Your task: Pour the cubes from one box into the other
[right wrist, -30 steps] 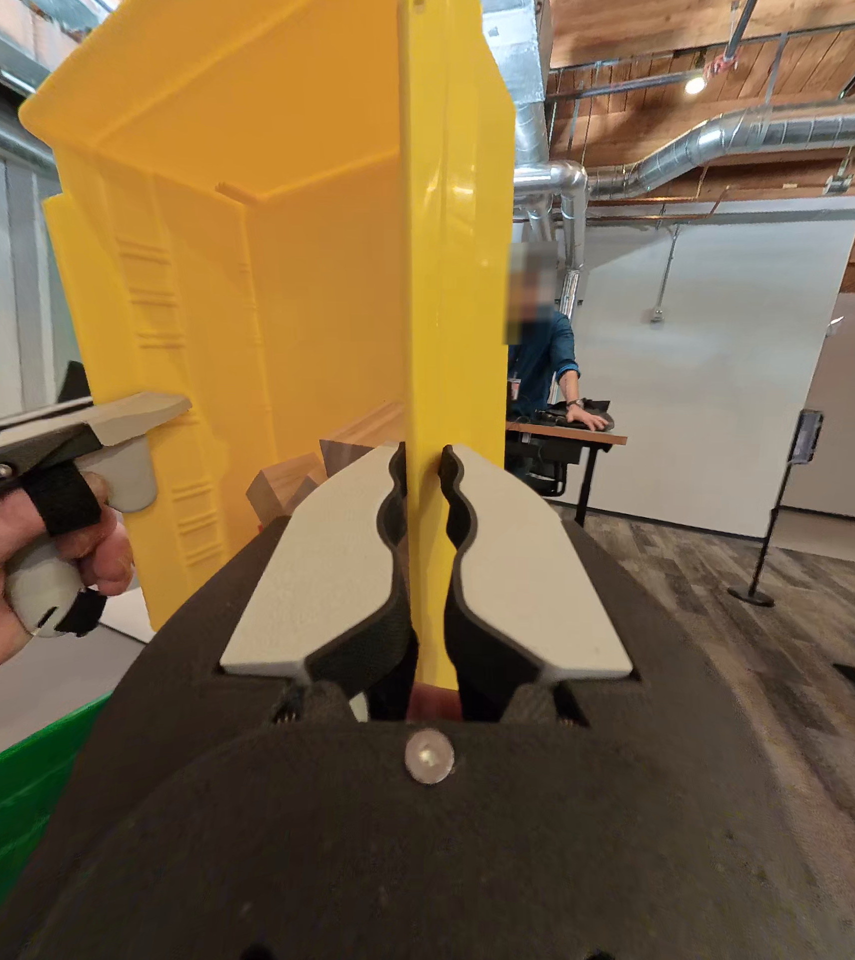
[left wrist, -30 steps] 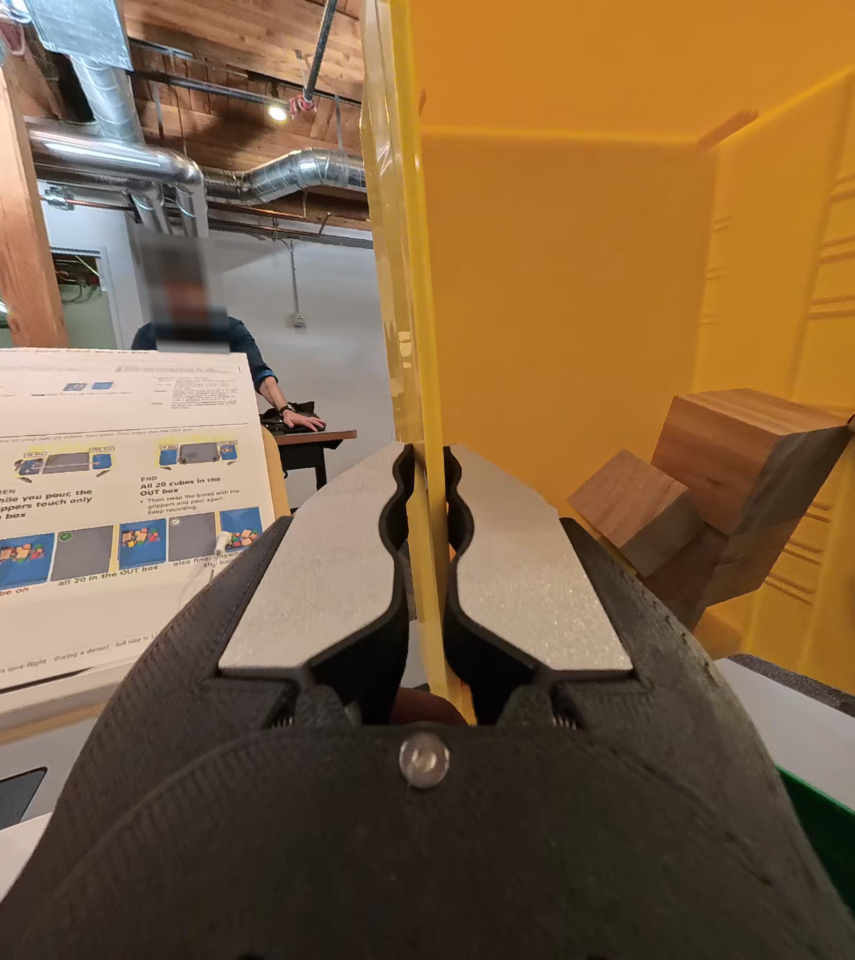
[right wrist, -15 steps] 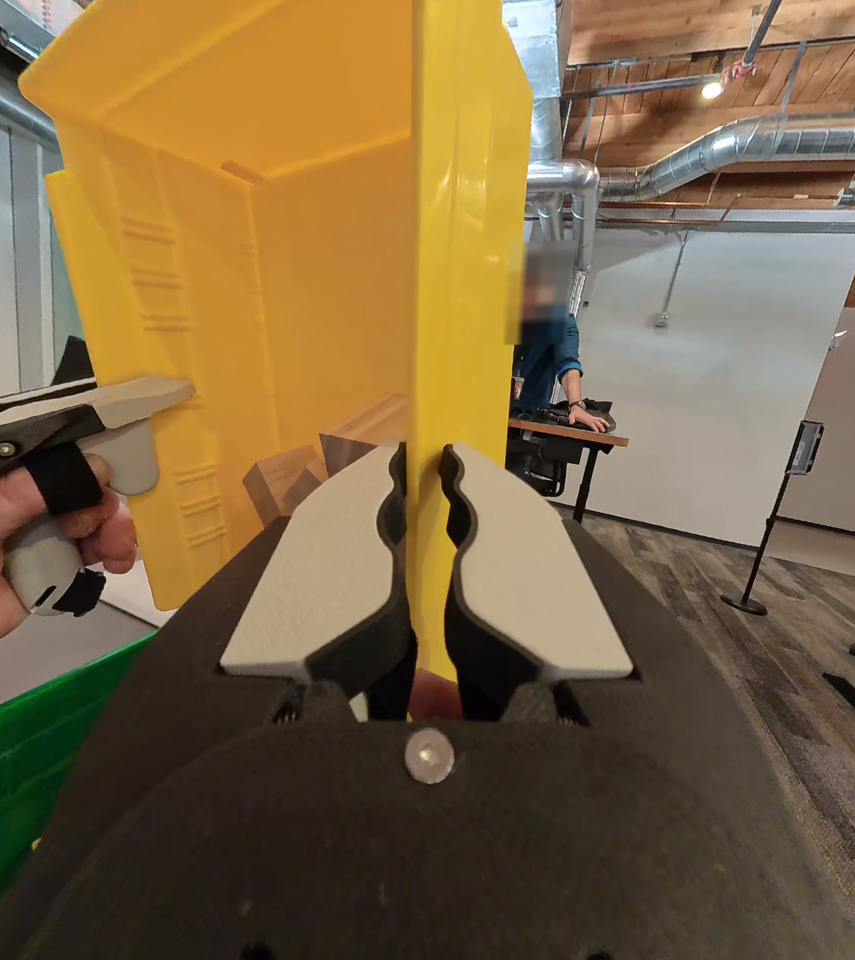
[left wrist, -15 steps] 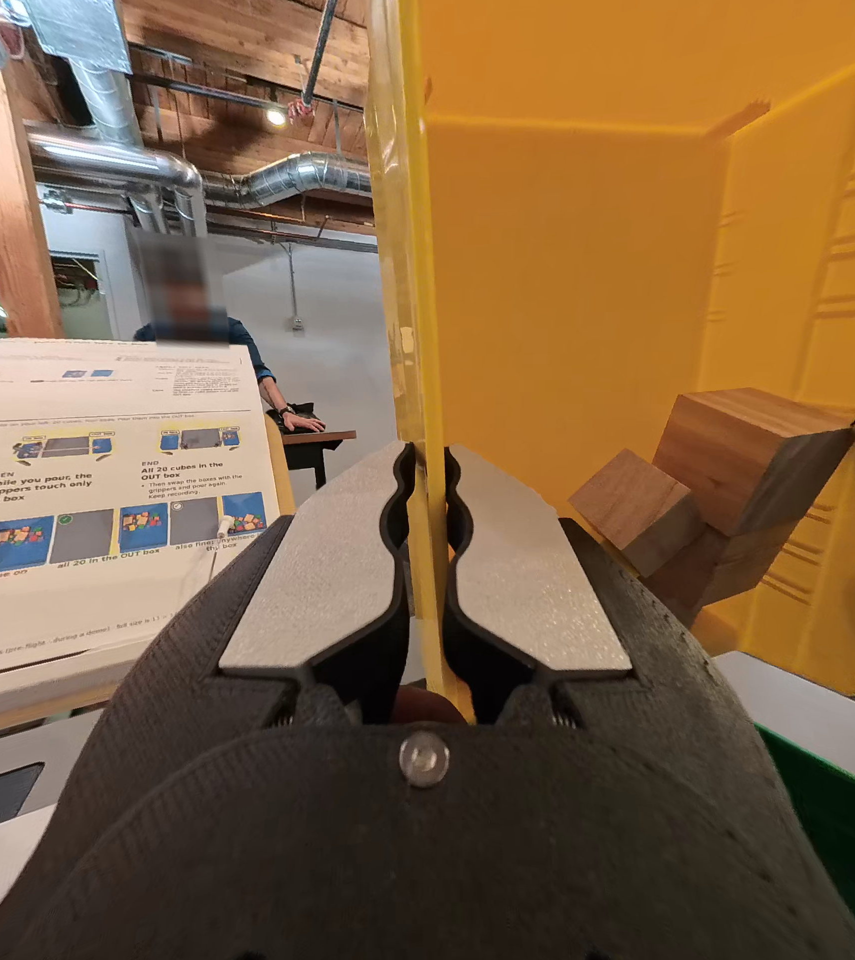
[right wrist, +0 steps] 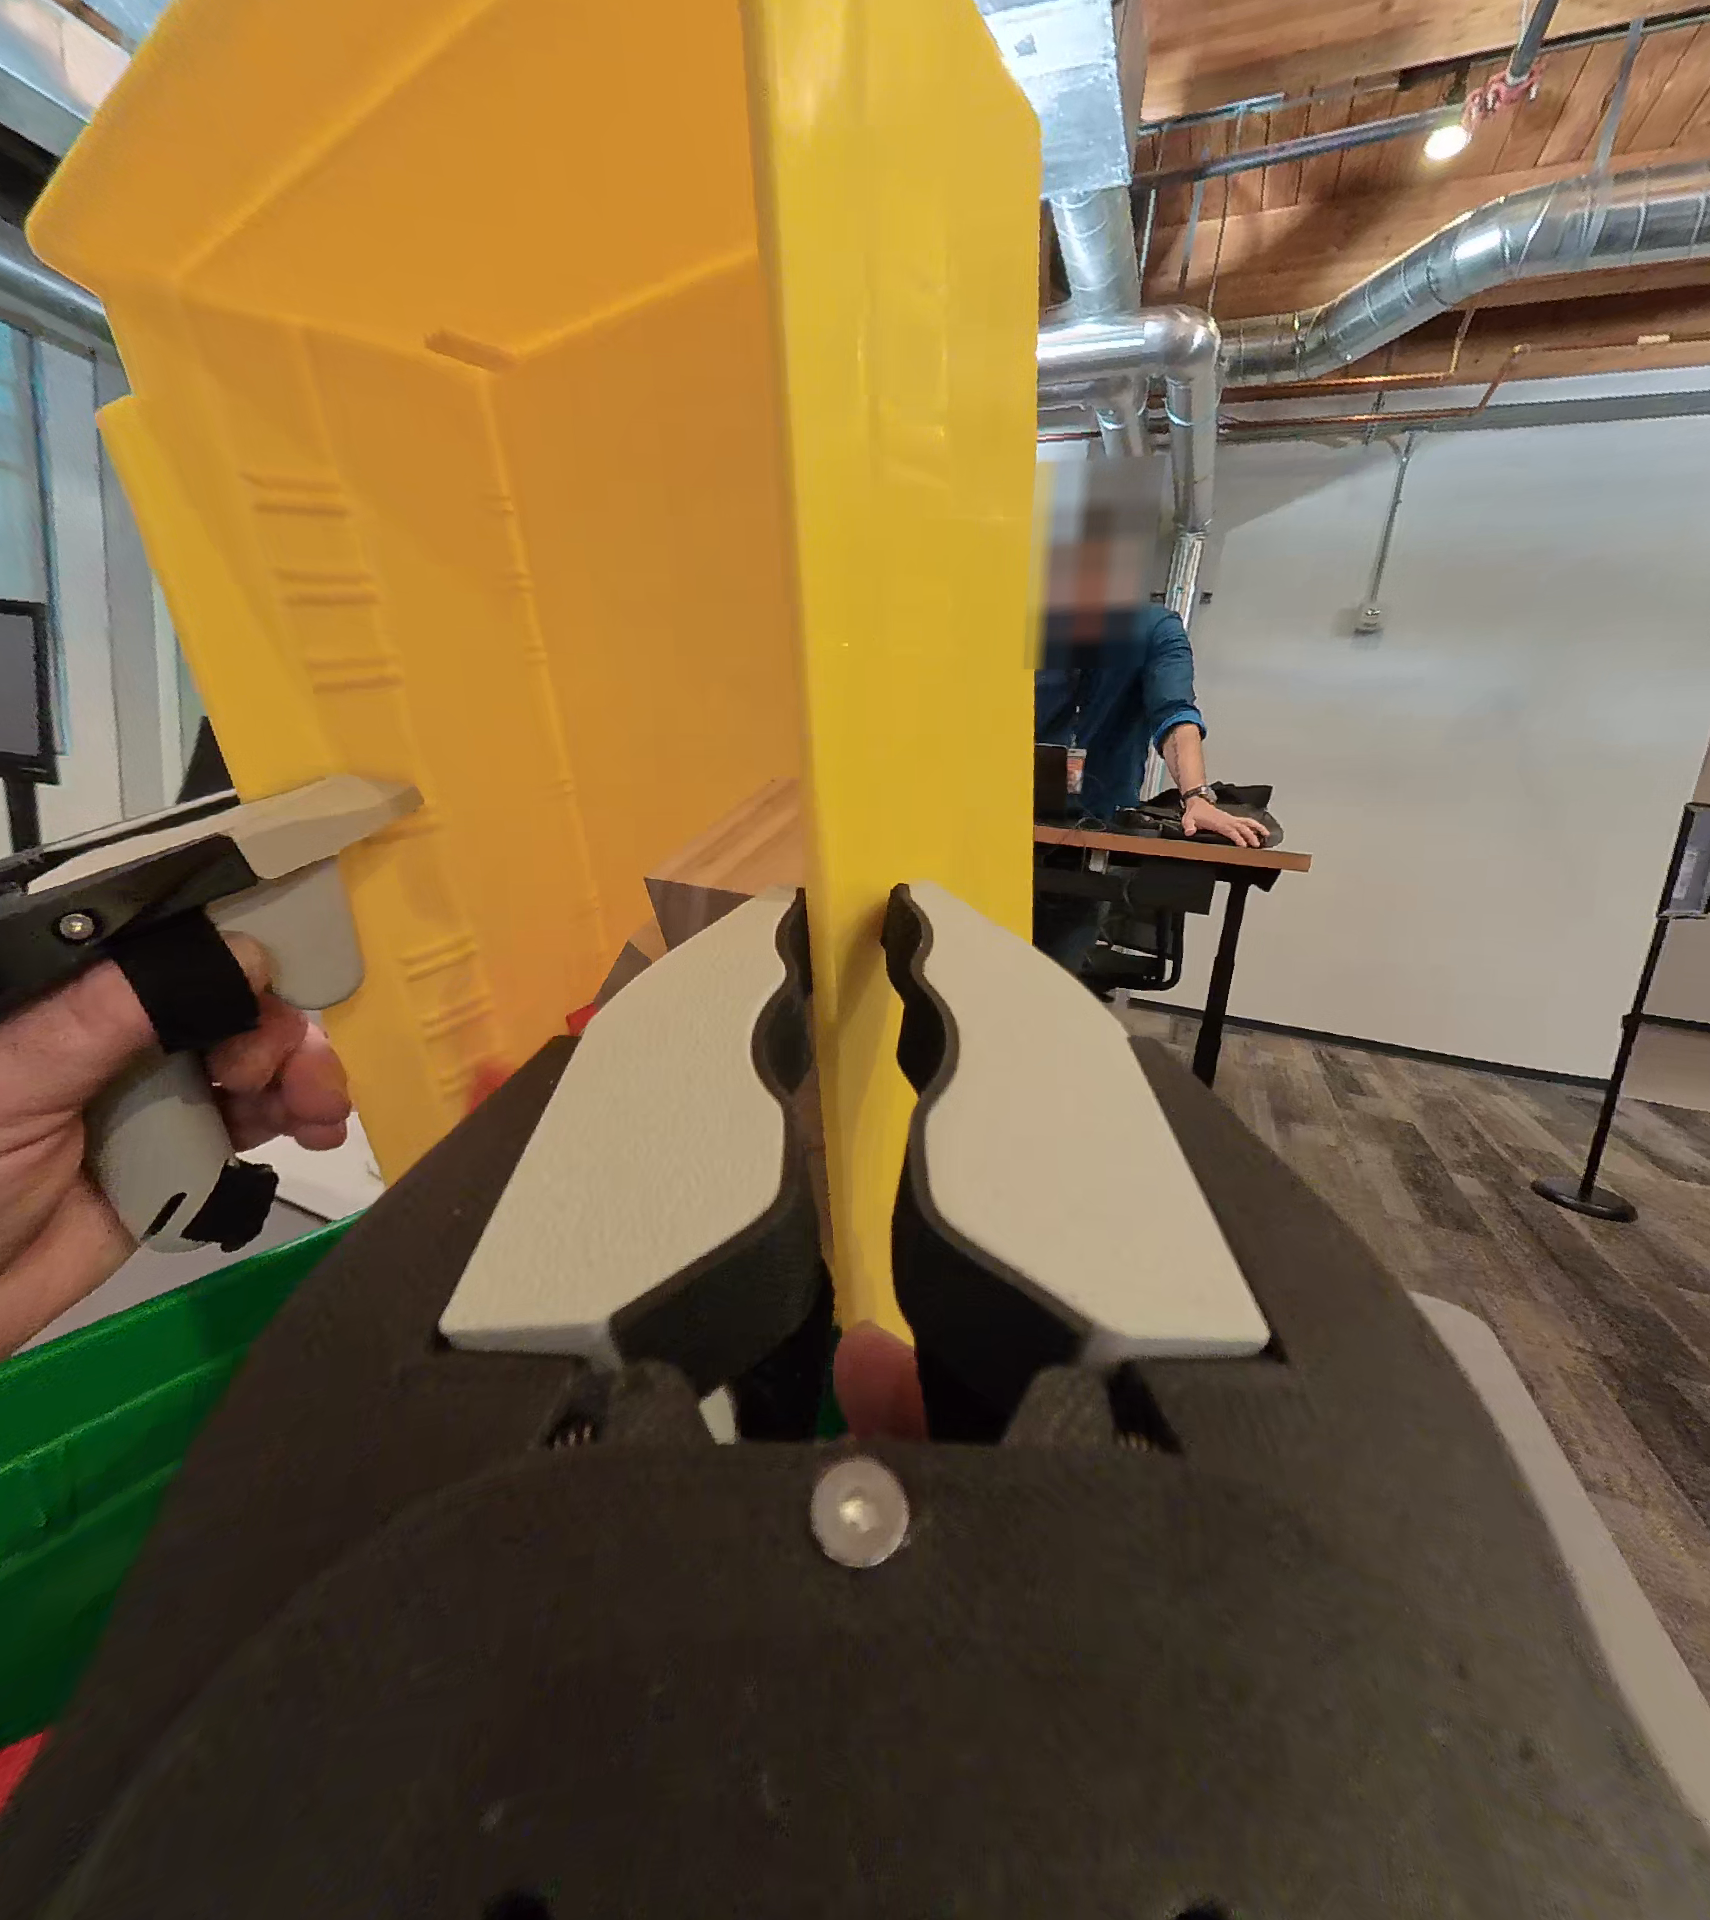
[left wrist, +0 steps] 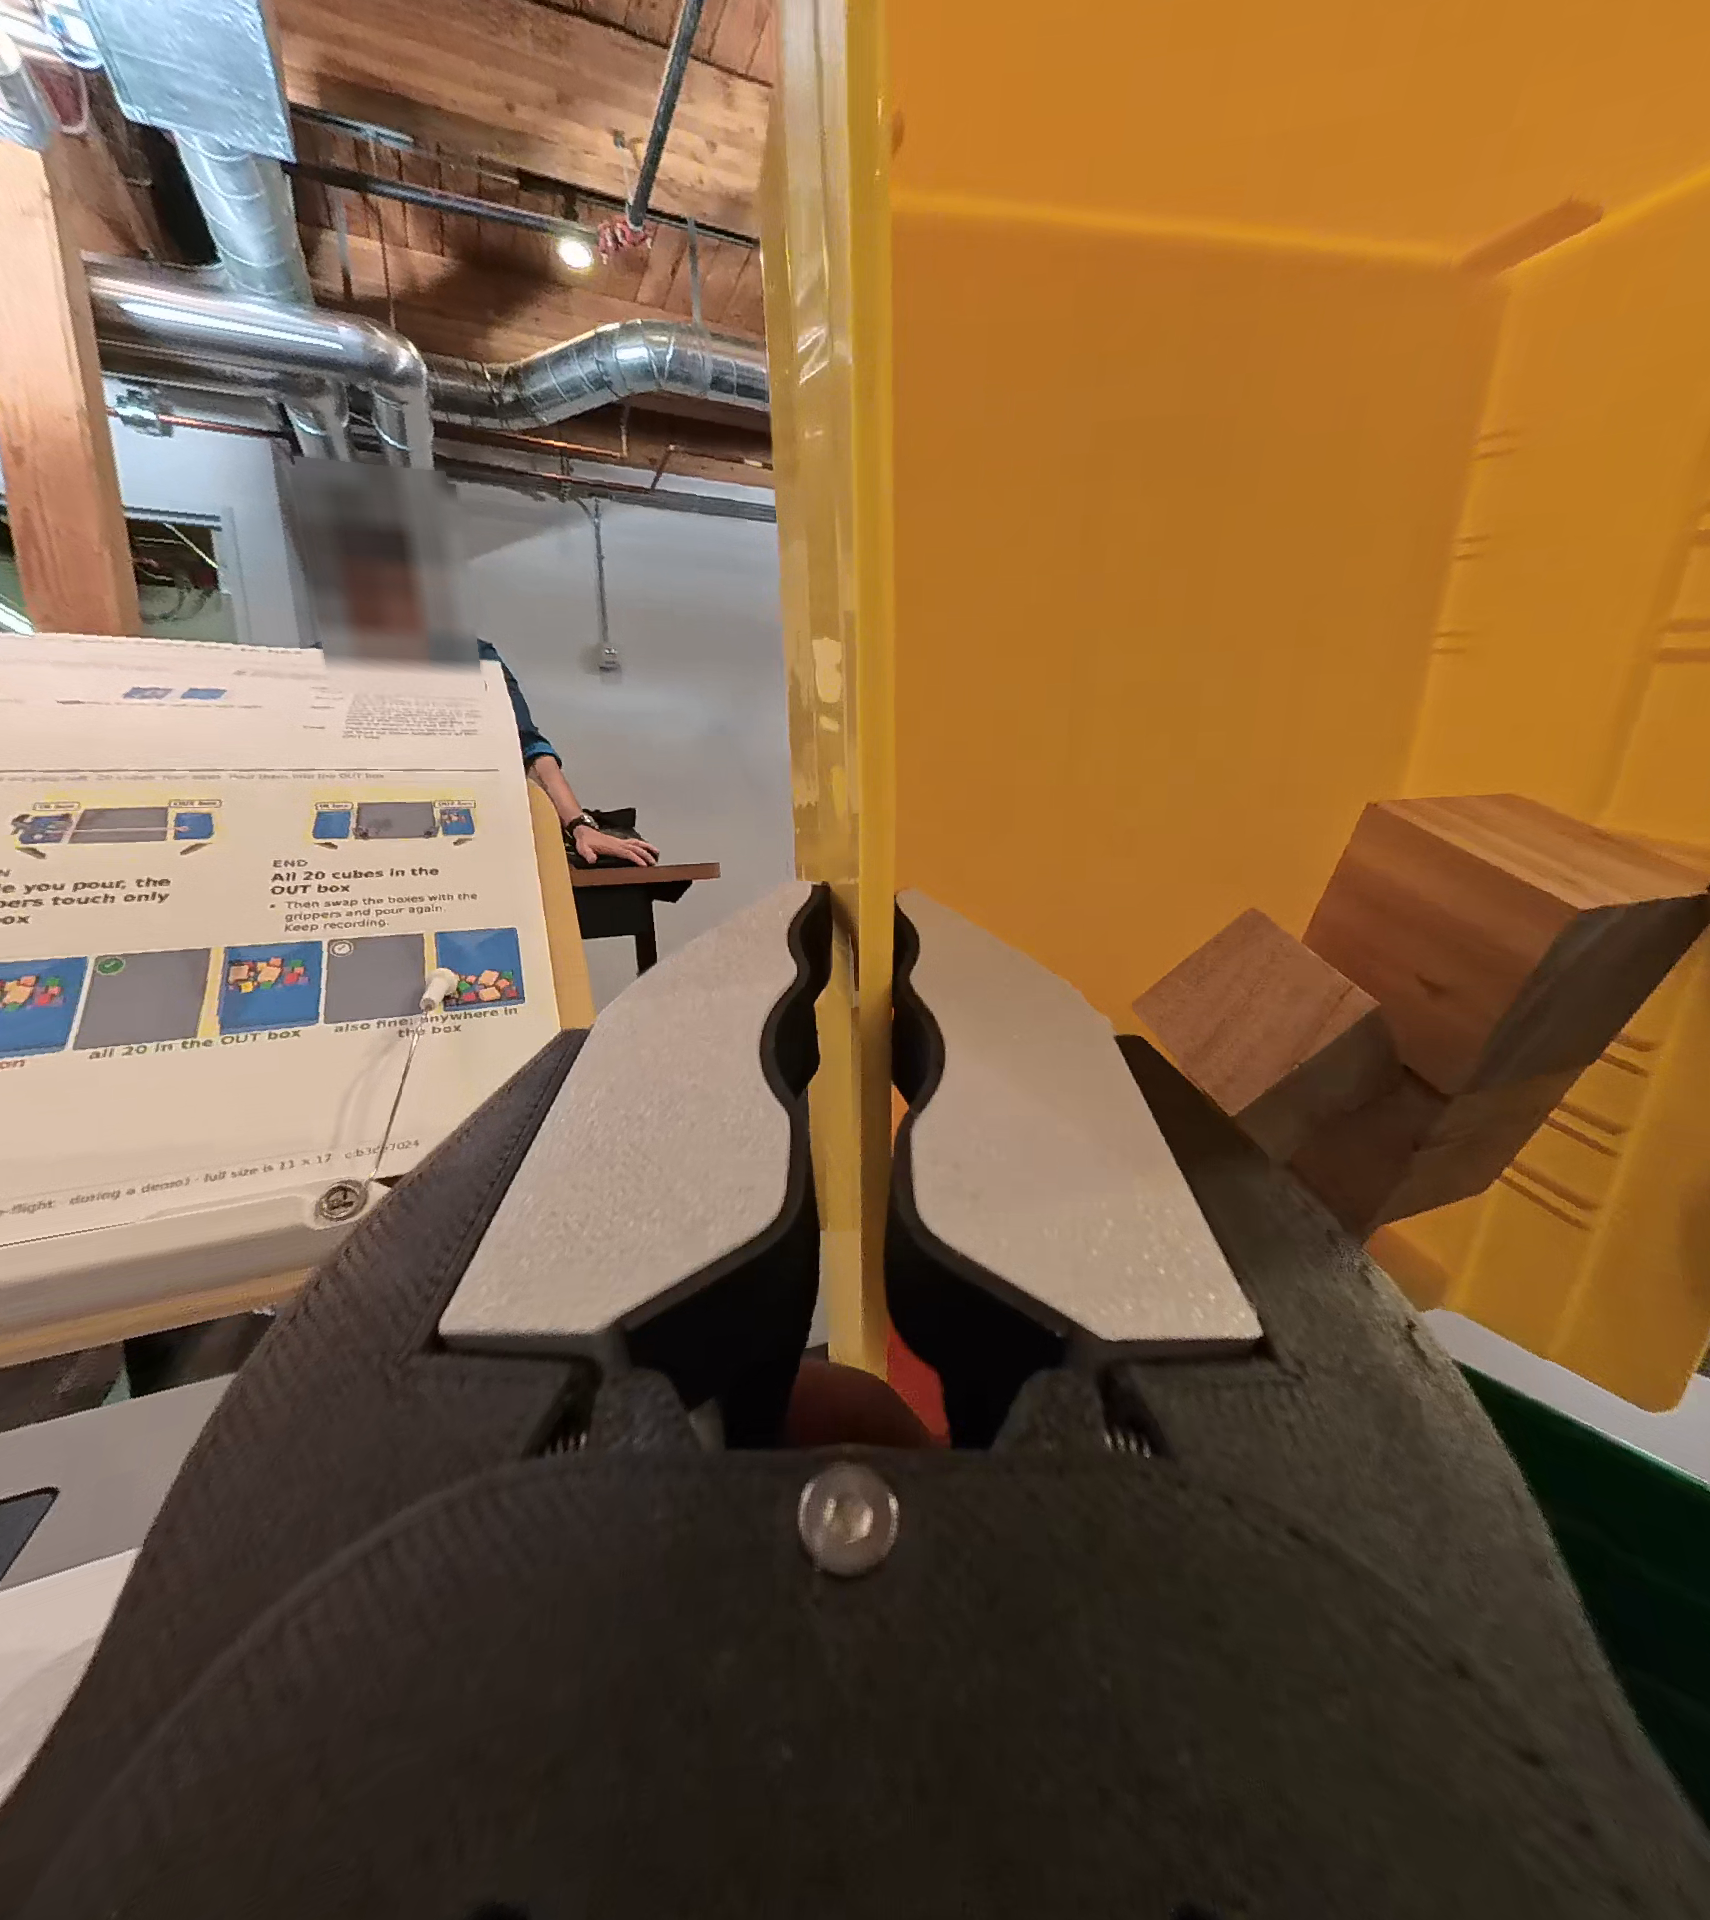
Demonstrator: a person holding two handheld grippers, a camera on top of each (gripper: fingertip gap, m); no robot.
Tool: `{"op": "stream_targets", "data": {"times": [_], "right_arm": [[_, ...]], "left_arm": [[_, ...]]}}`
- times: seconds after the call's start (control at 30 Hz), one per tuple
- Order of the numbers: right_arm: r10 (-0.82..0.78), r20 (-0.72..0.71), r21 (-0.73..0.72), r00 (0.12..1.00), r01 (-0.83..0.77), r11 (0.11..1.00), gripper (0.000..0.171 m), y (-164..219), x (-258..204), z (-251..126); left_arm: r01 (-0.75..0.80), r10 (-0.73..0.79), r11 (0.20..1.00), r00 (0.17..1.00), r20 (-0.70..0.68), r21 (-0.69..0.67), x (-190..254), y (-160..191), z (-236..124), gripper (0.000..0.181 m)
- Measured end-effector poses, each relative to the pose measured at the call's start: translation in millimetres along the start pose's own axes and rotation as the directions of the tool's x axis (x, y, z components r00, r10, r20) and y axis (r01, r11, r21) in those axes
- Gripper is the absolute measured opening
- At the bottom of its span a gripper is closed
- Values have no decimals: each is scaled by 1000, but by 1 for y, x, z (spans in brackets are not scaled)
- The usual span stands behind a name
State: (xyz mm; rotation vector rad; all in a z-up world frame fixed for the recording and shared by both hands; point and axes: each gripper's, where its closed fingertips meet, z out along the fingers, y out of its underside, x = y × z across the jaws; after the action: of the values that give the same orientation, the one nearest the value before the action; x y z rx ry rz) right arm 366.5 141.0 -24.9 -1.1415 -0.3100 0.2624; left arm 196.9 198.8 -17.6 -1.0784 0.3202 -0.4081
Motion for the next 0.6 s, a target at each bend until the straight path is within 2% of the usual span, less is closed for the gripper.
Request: {"op": "stream_targets", "data": {"times": [0.6], "right_arm": [[74,46,27,996,-76,997,10,6,-5,-12]], "left_arm": [[-48,49,997,999,-15,63,6,-5,-9,8]]}}
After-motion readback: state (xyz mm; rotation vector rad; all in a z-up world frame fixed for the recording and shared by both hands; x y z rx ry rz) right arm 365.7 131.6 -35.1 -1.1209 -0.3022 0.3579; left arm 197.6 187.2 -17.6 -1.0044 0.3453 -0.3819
